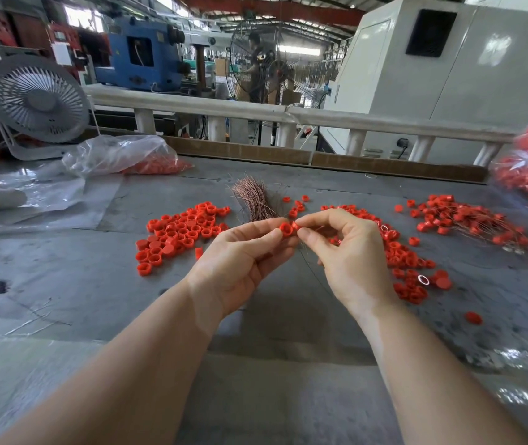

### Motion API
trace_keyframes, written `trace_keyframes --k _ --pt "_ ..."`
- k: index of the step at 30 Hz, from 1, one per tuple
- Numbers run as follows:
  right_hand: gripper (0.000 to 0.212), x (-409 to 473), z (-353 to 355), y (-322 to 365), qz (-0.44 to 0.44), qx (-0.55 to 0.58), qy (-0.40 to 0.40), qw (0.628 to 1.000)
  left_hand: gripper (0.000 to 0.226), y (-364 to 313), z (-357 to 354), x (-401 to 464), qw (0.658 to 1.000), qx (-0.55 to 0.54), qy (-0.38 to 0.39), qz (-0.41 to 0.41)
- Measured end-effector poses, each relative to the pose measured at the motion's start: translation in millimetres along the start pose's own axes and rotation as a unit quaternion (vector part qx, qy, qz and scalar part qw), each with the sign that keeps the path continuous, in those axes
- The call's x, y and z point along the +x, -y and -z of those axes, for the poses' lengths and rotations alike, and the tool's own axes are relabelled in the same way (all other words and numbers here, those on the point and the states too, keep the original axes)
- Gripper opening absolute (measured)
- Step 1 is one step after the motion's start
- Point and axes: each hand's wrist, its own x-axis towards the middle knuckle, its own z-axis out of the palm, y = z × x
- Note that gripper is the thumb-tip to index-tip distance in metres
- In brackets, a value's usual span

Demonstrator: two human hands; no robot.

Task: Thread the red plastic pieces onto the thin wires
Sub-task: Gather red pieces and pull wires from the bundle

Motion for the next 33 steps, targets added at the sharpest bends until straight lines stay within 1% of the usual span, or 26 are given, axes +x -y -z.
trace_keyframes --k 6,11,13,21,28,33 --pt "0.026 -0.5 0.6 1.7 0.010 0.009 -0.011 1.000 0.015 -0.4 -0.7 -0.5 1.000 -0.008 -0.007 -0.011" --pt "0.021 0.5 1.2 2.5 0.019 0.031 -0.022 0.999 0.015 0.4 -1.4 0.8 0.999 -0.025 -0.007 -0.023" --pt "0.021 0.8 1.1 2.7 0.022 0.034 -0.024 0.999 0.018 0.5 -1.1 1.0 0.999 -0.026 -0.003 -0.028" --pt "0.024 0.7 1.2 2.4 0.013 0.058 -0.026 0.998 0.018 0.8 -1.2 0.3 0.998 0.002 0.015 -0.064" --pt "0.026 0.8 1.5 2.3 0.023 0.052 -0.022 0.998 0.015 3.3 -0.9 2.0 0.995 0.017 0.015 -0.093" --pt "0.025 0.6 0.9 2.4 0.025 0.052 -0.025 0.998 0.016 4.4 0.2 1.7 0.993 0.053 0.018 -0.100"
